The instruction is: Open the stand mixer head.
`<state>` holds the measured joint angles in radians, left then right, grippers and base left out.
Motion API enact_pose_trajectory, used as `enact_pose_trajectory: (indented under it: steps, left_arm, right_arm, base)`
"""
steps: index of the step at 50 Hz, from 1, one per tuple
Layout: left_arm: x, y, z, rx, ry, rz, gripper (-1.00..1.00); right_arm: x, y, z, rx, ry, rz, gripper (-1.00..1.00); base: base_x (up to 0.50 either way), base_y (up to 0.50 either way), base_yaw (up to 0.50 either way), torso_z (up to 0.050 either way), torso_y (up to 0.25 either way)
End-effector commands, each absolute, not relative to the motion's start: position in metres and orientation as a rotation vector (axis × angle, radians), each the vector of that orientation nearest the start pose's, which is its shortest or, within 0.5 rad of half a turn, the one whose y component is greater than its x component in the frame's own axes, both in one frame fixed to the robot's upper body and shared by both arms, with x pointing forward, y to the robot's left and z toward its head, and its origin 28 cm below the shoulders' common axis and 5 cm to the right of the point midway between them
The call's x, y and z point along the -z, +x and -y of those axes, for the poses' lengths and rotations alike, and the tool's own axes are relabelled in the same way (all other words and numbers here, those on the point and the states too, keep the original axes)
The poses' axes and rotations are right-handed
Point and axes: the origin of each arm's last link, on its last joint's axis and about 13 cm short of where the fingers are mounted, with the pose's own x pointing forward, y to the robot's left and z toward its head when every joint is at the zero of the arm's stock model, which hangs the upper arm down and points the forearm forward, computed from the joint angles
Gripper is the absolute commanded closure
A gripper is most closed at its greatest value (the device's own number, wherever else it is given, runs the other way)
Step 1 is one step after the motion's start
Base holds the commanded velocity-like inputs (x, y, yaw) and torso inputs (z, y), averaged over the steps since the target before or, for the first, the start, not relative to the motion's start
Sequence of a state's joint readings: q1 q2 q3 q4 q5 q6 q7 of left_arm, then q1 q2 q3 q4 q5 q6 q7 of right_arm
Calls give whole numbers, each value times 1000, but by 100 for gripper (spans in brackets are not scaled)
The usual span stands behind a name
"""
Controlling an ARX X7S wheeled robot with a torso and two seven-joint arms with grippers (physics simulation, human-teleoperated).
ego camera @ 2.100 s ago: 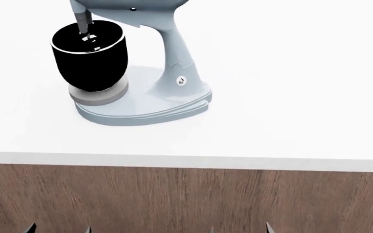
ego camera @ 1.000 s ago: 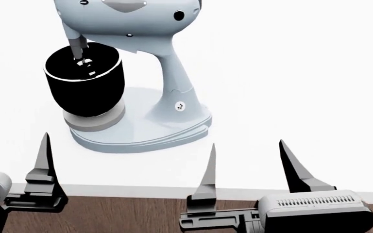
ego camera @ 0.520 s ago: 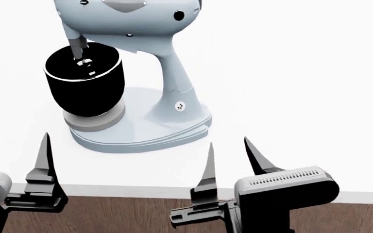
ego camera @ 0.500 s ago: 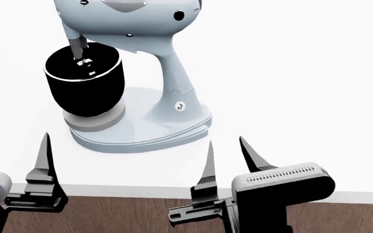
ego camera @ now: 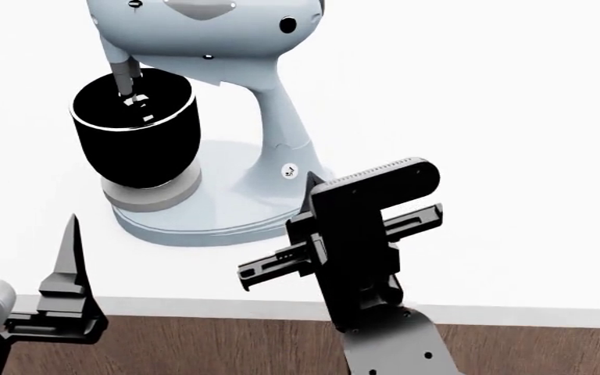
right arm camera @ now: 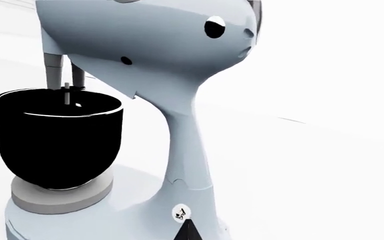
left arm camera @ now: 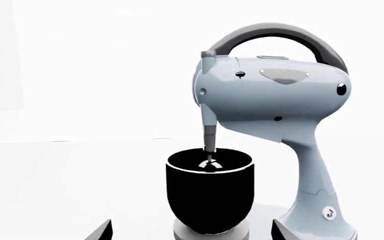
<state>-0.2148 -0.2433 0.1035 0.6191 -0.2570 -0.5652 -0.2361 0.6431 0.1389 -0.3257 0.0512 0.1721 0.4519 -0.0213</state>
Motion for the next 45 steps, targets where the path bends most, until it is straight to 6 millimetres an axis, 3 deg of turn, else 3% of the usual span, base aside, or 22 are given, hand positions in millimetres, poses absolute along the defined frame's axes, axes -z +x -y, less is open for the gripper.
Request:
enact_pose_trajectory:
  steps: [1, 20, 27, 45]
  left_arm:
    - [-146, 223, -216, 10, 23, 232, -100]
    - [-147, 223, -217, 8, 15, 236, -100]
    - [-147, 223, -217, 14, 15, 234, -100]
    - [-148, 221, -216, 15, 14, 239, -100]
  right_arm:
    - [-135, 354, 63, -313, -149, 31, 100]
    - [-119, 366, 49, -377, -182, -14, 100]
    - [-120, 380, 50, -312, -196, 0, 100]
    - [-114, 386, 54, -266, -227, 1, 100]
  base:
    - [0, 0, 0, 0, 0]
    - [0, 0, 0, 0, 0]
    - [0, 0, 0, 0, 0]
    - [0, 0, 0, 0, 0]
